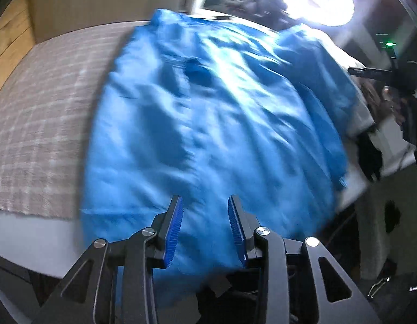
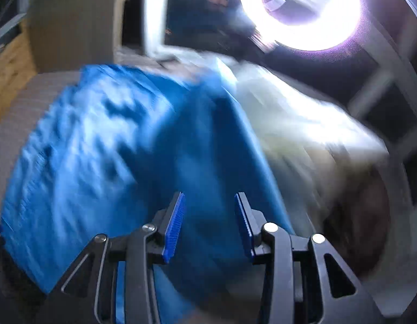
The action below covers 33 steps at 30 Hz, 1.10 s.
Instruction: Fold clothes
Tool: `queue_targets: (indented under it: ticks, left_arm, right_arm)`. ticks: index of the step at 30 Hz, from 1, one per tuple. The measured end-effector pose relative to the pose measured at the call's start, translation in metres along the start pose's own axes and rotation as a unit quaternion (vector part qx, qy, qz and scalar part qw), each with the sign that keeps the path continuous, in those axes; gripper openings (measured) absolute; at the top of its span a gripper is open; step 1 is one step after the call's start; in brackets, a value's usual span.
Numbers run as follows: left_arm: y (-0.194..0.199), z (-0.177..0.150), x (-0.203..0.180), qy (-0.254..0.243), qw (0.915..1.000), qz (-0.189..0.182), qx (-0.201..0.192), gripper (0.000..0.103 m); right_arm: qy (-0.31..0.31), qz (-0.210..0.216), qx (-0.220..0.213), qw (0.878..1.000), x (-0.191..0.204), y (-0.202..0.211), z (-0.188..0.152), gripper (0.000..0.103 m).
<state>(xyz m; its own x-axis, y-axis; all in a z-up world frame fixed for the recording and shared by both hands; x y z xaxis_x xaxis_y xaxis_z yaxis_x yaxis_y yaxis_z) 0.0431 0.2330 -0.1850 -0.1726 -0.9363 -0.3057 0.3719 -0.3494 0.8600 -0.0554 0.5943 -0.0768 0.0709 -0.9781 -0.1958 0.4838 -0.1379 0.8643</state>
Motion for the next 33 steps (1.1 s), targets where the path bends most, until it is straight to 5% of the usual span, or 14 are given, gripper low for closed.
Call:
queue_targets:
  ticks: [4,9,17,20,25,30,33]
  left_arm:
    - [-0.007,-0.024,-0.063,-0.034,0.9973,-0.061,0.023,0.034]
    - [-0.035,-0.042,-0.134,-0.071,0.9916,-0.095,0.050,0.035]
    - [-0.095,-0.024,-0.219,-0.119,0.9896,-0.055,0.059,0.035]
    - [-0.110,-0.015,-0.224,-0.111,0.9905,-0.046,0.068,0.036]
    - [-0.111,-0.012,-0.216,-0.078,0.9939,-0.041,0.067,0.036]
    - [-0.087,-0.016,-0.188,-0.036,0.9979,-0.015,0.052,0.036]
    - [-0.074,-0.018,-0.173,-0.019,0.9989,-0.002,0.044,0.036]
  right_arm:
    - [-0.027,-0.010,0.023,0.999,-0.034,-0.006,-0.040,0.038]
    - [-0.021,0.008,0.036,0.999,-0.039,-0.023,-0.063,0.038]
    - [-0.016,0.071,0.049,0.996,-0.031,-0.068,-0.074,0.040]
    - [-0.014,0.096,0.047,0.994,-0.027,-0.078,-0.074,0.050]
    - [-0.007,0.109,0.007,0.994,-0.020,-0.041,-0.079,0.051]
    - [0.067,0.216,0.015,0.974,0.053,0.000,-0.095,0.051]
    - [0.088,0.240,0.044,0.966,0.093,-0.002,-0.101,0.051]
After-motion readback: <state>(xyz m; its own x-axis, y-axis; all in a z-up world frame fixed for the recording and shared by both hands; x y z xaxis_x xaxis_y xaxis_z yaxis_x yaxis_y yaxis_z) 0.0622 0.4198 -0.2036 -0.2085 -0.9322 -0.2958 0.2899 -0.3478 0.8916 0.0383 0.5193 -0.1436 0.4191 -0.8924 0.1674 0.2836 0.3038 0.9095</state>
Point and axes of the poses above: each gripper's, at about its wrist camera, not at the fingertips, and y roughly against the way its jaws point, x to its left, z to its top, the point moved 5 cm from there along -y, roughly the way its jaws point, and after that the axes turned 1 degree about -z, right-handed, at the moved point
